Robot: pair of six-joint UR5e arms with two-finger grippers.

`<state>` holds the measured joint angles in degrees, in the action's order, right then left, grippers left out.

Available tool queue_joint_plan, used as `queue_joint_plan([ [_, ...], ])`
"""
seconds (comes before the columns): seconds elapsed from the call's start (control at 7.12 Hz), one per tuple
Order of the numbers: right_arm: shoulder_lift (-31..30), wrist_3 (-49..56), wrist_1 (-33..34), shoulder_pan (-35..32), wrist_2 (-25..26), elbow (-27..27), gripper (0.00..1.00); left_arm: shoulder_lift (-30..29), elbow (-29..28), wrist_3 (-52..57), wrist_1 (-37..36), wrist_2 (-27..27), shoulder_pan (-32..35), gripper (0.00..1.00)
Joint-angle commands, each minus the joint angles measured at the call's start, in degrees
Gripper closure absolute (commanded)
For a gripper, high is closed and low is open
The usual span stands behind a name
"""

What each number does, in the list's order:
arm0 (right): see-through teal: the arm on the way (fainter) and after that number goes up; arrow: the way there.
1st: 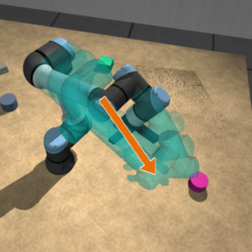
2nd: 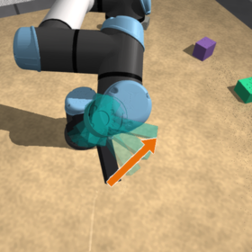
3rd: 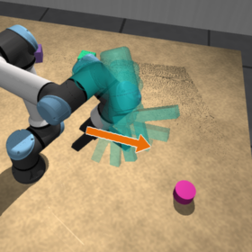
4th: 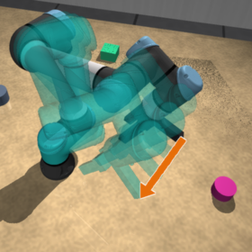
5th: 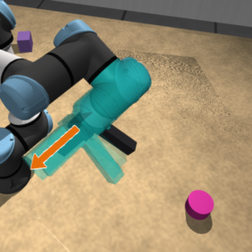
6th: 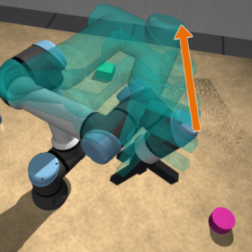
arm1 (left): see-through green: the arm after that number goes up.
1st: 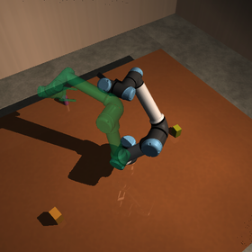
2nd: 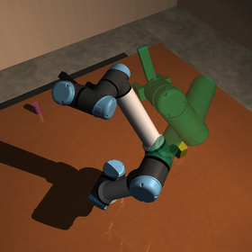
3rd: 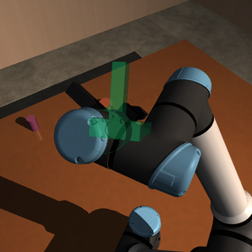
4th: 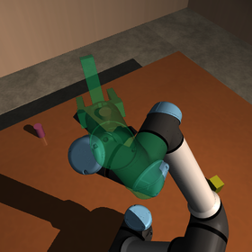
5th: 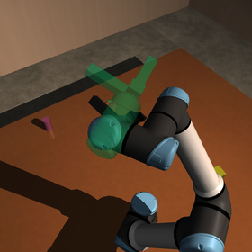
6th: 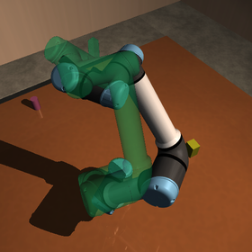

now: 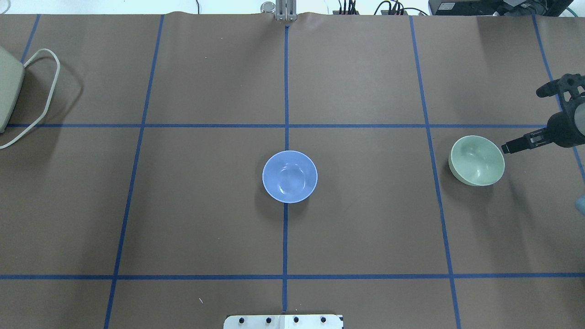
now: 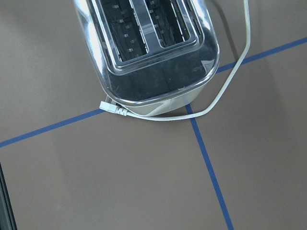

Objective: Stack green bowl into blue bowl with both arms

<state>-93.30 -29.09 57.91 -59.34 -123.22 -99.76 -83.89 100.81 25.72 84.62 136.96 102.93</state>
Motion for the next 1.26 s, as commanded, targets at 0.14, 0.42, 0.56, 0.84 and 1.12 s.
queue_joint_plan([
  [0.14, 0.8, 0.0, 0.0, 2.7, 0.9, 2.5, 0.35, -0.1, 0.0, -0.2, 0.3, 0.5, 0.4, 0.02],
  [0.42, 2.3, 0.1, 0.1, 3.3, 1.0, 4.3, 0.77, -0.1, 0.1, -0.2, 0.4, 0.8, 0.4, 0.02],
  [0.56, 2.6, 0.1, 0.1, 3.5, 1.0, 4.7, 0.78, -0.1, 0.0, -0.2, 0.4, 0.6, 0.3, 0.02],
  [0.84, 3.1, 0.1, 0.1, 3.7, 0.8, 5.1, 1.0, 0.0, -0.2, -0.2, 0.4, 0.5, 0.3, 0.02],
  [1.12, 5.1, -0.8, 0.4, 3.5, -1.5, 4.0, 1.0, 0.0, -0.4, -0.2, 0.5, 0.5, 0.3, 0.02],
])
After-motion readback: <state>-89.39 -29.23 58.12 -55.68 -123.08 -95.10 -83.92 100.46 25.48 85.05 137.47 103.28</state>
